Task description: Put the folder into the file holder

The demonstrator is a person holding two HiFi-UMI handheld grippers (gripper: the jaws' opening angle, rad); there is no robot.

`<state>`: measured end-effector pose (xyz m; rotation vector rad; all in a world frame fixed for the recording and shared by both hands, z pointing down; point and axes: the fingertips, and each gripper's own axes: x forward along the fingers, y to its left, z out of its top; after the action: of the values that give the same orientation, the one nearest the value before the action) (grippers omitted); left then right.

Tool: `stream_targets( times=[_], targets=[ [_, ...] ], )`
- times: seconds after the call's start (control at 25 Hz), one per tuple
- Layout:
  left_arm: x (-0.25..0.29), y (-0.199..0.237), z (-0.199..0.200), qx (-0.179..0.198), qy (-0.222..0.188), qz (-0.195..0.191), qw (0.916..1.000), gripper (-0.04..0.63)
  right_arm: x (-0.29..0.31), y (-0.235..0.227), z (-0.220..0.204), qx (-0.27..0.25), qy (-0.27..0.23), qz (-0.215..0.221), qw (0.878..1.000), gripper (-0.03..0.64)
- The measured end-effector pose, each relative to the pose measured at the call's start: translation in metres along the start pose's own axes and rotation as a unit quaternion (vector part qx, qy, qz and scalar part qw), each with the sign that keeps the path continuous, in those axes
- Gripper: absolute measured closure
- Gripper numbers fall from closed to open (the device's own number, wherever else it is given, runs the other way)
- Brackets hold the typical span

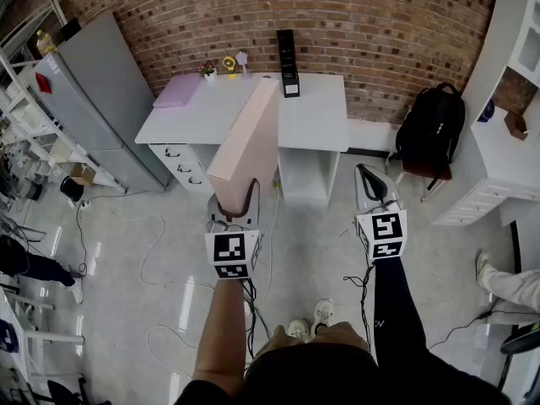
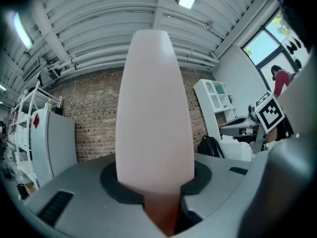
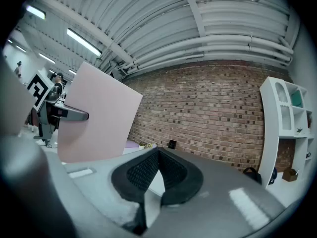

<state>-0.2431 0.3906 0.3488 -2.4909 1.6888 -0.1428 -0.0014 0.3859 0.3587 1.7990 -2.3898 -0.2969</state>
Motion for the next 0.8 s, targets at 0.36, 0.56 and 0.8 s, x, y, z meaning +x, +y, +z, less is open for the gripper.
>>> stream_targets(
  times=[0.36, 0.56, 0.8],
  targets=[
    [-0.015, 0.009, -0.009, -0.021, -0.002, 0.004, 0.9998, 0.454, -0.016, 0.01, 0.006, 0.031, -0.032, -0.007, 0.999, 0.617],
    [0.007, 0.007, -0.003, -0.017, -0.005, 0.005, 0.9998, 0.454, 0.001, -0.006, 0.009, 0.037, -0.045, -0.007, 0.998, 0.617],
    [0.051, 0.011, 0.004, -0.018, -0.013, 0.008, 0.9997, 0.456, 0.046, -0.029, 0.009, 0.041, -0.062, 0.0, 0.997, 0.617]
  ],
)
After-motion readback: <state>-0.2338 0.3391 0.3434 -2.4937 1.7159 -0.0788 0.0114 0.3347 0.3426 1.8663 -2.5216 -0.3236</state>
